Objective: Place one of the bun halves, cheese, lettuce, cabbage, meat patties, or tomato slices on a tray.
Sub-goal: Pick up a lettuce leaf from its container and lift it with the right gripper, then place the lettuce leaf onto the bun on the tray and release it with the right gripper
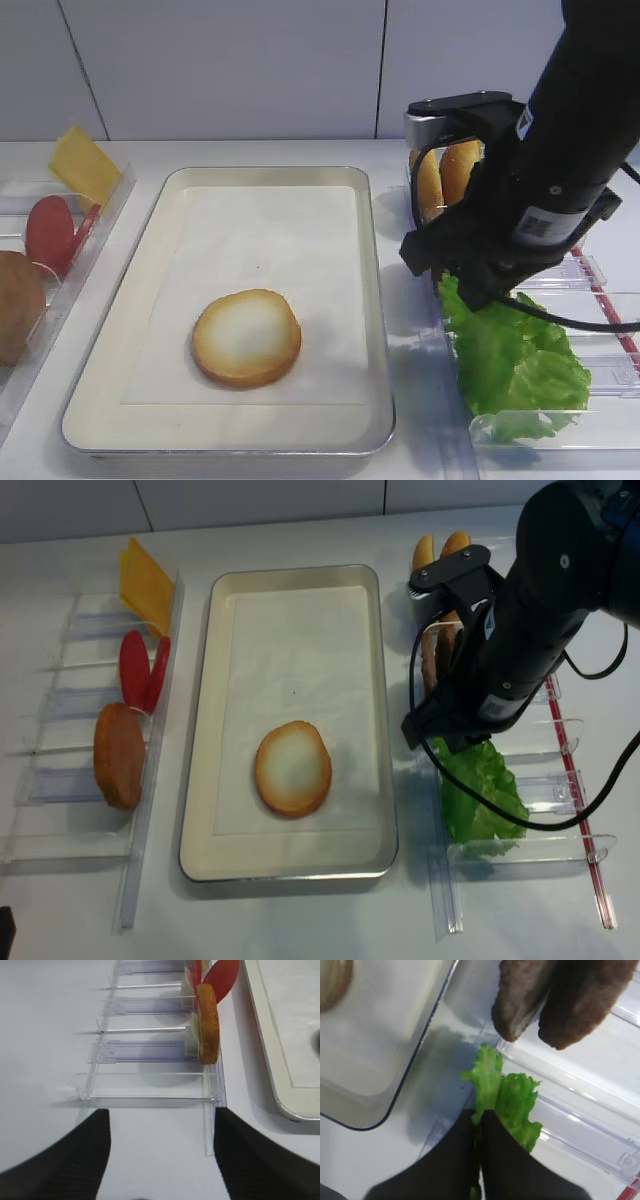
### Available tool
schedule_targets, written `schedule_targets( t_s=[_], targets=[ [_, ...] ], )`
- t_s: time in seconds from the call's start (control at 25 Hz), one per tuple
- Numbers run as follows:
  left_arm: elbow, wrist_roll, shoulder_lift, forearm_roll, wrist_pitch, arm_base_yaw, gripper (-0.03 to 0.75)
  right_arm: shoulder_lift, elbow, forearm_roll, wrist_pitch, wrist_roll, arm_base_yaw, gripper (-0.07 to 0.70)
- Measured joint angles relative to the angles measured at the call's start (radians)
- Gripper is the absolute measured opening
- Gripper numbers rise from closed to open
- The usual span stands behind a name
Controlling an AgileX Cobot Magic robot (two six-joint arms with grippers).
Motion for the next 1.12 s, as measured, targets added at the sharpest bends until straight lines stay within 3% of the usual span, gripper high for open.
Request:
schedule_targets(
  t_s=[0.2,0.4,0.64,0.88,1.12],
  targets=[
    [0.000,0.000,0.000,0.000,0.000,0.000,0.438,0.000,-0.007,0.057,0.075,-0.101,0.000,0.052],
    [0.000,0.000,0.000,0.000,0.000,0.000,0.438,0.000,-0.073,0.069,0.148,-0.119,0.000,0.052],
    [0.000,0.000,0.000,0.000,0.000,0.000,0.438,0.000,-0.194,0.163,0.156,-0.173,0.000,0.052],
    [0.000,0.000,0.000,0.000,0.000,0.000,0.438,0.000,-0.221,0.410,0.158,-0.327,0.000,0.050],
    [0.000,0.000,0.000,0.000,0.000,0.000,0.438,0.012,-0.223,0.572,0.085,-0.400,0.000,0.050]
  ],
)
